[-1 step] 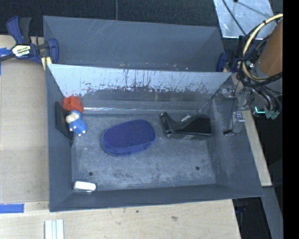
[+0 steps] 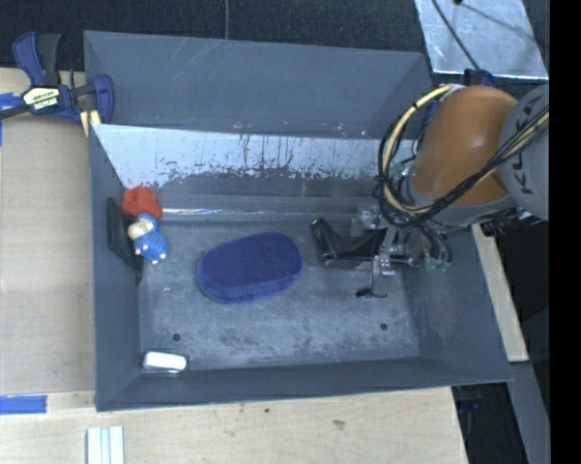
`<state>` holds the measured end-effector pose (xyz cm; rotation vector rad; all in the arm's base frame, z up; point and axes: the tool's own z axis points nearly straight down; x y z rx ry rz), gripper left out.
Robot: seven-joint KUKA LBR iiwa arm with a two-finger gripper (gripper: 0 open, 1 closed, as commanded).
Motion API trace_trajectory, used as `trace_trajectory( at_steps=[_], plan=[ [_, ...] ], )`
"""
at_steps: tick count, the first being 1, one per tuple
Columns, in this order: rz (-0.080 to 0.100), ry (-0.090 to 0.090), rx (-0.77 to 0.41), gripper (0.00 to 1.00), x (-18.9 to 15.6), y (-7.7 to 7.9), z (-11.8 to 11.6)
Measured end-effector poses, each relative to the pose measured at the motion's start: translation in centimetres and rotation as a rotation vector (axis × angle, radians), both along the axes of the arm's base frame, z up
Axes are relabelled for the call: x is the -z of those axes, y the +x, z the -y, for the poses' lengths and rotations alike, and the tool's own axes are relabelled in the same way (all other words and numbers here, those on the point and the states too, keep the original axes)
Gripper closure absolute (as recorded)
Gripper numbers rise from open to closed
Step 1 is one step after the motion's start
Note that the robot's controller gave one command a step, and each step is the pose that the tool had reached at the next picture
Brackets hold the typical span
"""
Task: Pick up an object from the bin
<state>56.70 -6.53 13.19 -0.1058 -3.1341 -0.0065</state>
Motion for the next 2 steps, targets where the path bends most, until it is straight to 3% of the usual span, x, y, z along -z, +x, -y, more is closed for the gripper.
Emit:
trace_trajectory(
  at_steps=[1, 2],
  plan=[
    [0.024, -0.004, 0.009, 0.00, 6.05, 3.47, 3.85],
    [0.032, -0.007, 0.007, 1.00, 5.35, 3.71, 3.85]
  ],
)
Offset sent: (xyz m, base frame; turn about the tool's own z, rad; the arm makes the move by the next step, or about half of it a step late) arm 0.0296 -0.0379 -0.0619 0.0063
